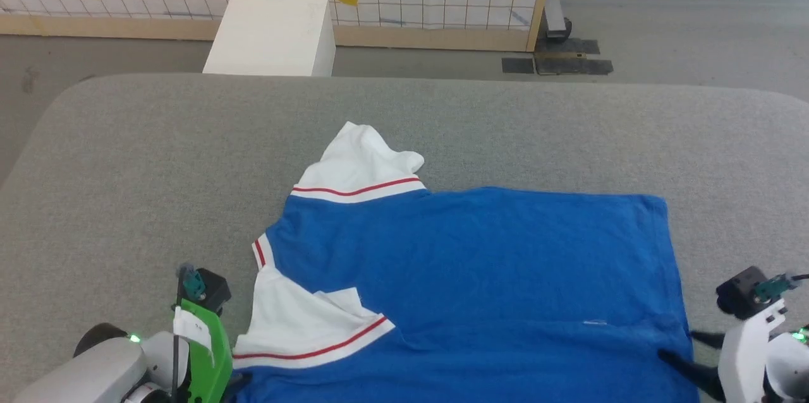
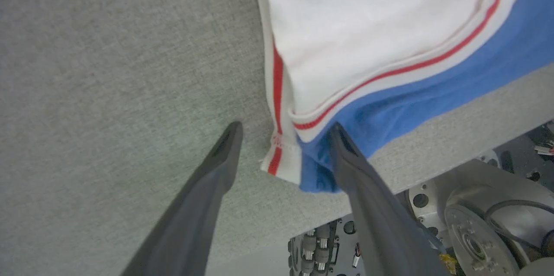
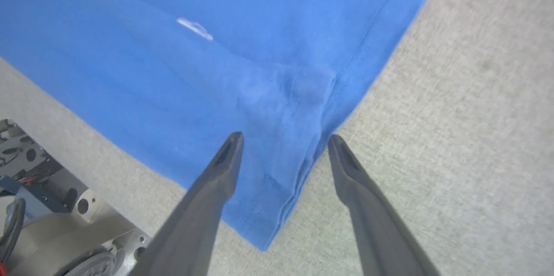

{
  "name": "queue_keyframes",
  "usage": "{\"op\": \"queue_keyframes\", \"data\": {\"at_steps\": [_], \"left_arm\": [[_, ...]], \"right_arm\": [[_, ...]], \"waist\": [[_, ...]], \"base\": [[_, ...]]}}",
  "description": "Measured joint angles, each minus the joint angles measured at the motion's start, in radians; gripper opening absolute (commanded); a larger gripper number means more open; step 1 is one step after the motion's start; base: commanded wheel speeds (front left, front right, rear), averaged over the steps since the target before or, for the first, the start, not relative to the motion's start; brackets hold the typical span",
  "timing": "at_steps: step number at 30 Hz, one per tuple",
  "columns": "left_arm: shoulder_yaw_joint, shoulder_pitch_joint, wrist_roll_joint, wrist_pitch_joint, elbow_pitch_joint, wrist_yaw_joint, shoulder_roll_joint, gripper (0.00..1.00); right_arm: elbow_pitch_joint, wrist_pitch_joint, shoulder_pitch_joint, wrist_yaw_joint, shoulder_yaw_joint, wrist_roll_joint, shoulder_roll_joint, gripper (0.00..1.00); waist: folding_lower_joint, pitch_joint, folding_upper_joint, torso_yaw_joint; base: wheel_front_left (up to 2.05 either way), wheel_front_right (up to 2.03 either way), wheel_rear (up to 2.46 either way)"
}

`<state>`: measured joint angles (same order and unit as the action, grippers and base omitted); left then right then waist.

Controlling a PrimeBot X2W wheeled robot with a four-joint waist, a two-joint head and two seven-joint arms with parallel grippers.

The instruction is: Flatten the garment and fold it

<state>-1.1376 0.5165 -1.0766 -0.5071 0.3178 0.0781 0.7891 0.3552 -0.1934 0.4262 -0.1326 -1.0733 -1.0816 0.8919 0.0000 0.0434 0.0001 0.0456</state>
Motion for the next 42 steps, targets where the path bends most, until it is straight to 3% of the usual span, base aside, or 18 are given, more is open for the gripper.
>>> {"op": "queue_keyframes", "data": {"at_steps": [6, 10, 17, 24, 30, 37, 42], "left_arm": [[0.031, 0.059, 0.069, 0.039, -0.127, -0.02, 0.081, 1.0], [0.085, 0.145, 0.117, 0.091, -0.165, -0.045, 0.107, 1.0], [0.14, 0.301, 0.22, 0.207, -0.077, -0.053, 0.032, 1.0], [0.164, 0.458, 0.263, 0.235, 0.067, -0.047, -0.063, 1.0], [0.156, 0.587, 0.284, 0.158, 0.175, -0.005, -0.108, 1.0], [0.156, 0.677, 0.205, -0.045, 0.293, 0.019, -0.157, 1.0], [0.136, 0.746, 0.16, -0.236, 0.332, 0.028, -0.169, 1.0]], "right_arm": [[0.011, 0.196, -0.003, 0.0, 0.169, 0.119, -0.001, 1.0], [0.047, 0.35, -0.008, 0.0, 0.362, 0.233, -0.059, 1.0], [-0.008, 0.44, -0.093, 0.0, 0.742, 0.489, -0.257, 1.0], [-0.286, 0.449, -0.236, 0.0, 1.053, 0.704, -0.526, 1.0], [-0.495, 0.45, -0.303, 0.0, 1.139, 0.771, -0.693, 1.0], [-0.546, 0.45, -0.322, 0.0, 1.126, 0.791, -0.749, 1.0], [-0.544, 0.45, -0.309, 0.0, 1.112, 0.791, -0.752, 1.0]], "waist": [[0.0, -0.032, 0.0, -0.003], [0.0, -0.034, 0.0, -0.02], [0.0, 0.006, -0.0001, -0.053], [0.0, 0.087, 0.0, -0.096], [0.0001, 0.173, -0.0001, -0.138], [0.0001, 0.27, -0.0001, -0.194], [0.0001, 0.334, -0.0001, -0.237]], "base": [[0.0, 0.0, 0.0], [0.0, 0.0, 0.0], [0.0, 0.0, 0.0], [0.0, 0.0, 0.0], [0.0, 0.0, 0.0], [0.0, 0.0, 0.0], [0.0, 0.0, 0.0]]}}
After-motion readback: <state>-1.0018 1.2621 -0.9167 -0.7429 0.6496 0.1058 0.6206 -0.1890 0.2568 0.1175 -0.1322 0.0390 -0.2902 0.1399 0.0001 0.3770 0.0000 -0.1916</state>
